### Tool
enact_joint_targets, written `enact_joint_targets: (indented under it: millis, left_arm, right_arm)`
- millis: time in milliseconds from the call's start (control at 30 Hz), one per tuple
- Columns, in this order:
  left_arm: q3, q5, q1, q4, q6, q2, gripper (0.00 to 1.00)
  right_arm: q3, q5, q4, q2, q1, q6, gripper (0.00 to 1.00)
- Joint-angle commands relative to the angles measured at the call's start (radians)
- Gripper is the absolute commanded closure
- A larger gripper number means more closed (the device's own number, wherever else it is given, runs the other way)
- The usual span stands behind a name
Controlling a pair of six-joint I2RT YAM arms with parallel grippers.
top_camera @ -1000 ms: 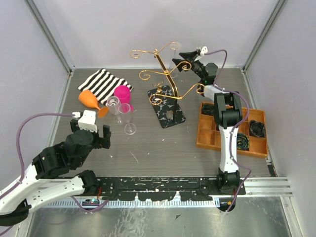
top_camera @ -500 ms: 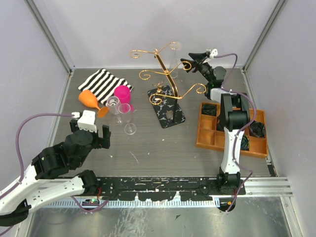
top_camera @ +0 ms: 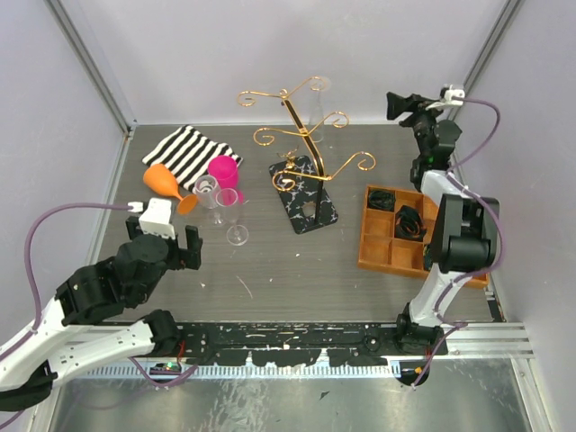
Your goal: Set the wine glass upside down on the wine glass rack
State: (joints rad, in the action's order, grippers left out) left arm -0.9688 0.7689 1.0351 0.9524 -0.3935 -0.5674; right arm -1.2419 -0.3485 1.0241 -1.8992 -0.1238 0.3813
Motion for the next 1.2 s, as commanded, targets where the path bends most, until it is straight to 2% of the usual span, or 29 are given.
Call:
enact_joint_targets:
  millis: [0, 133, 267, 567, 733, 867, 1167]
  left_arm:
    - [-0.078, 0.024, 0.002, 0.051, -0.062, -0.047, 0.02]
    - [-0.106, 0.031, 0.003, 0.099, -0.099, -0.086, 0.02]
    - [-0.134, -0.004, 0.002, 0.139, -0.13, -0.108, 0.02]
    - [-0.157, -0.143, 0.003, 0.205, -0.213, -0.133, 0.02]
    - [-0.181, -0.141, 0.003, 0.303, -0.345, -0.215, 0.02]
    - [-0.191, -0.127, 0.003, 0.326, -0.408, -0.266, 0.02]
    - [-0.207, -0.117, 0.002, 0.218, -0.278, -0.284, 0.02]
  right_arm:
    - [0.06, 0.239, -0.261, 0.217, 0.01, 0.009, 0.16]
    - [0.102, 0.309, -0.494, 0.364, 0.01, -0.003, 0.1]
    - [0.136, 0.361, -0.741, 0.514, 0.01, 0.012, 0.0]
    - [-0.004, 0.442, -1.428, 0.706, 0.01, 0.078, 0.0]
    - [0.003, 0.291, -1.571, 0.82, 0.01, 0.067, 0.0]
    - [0.123, 0.153, -1.552, 0.947, 0.01, 0.096, 0.0]
    - [0.282, 0.01, -1.6, 1.123, 0.01, -0.019, 0.0]
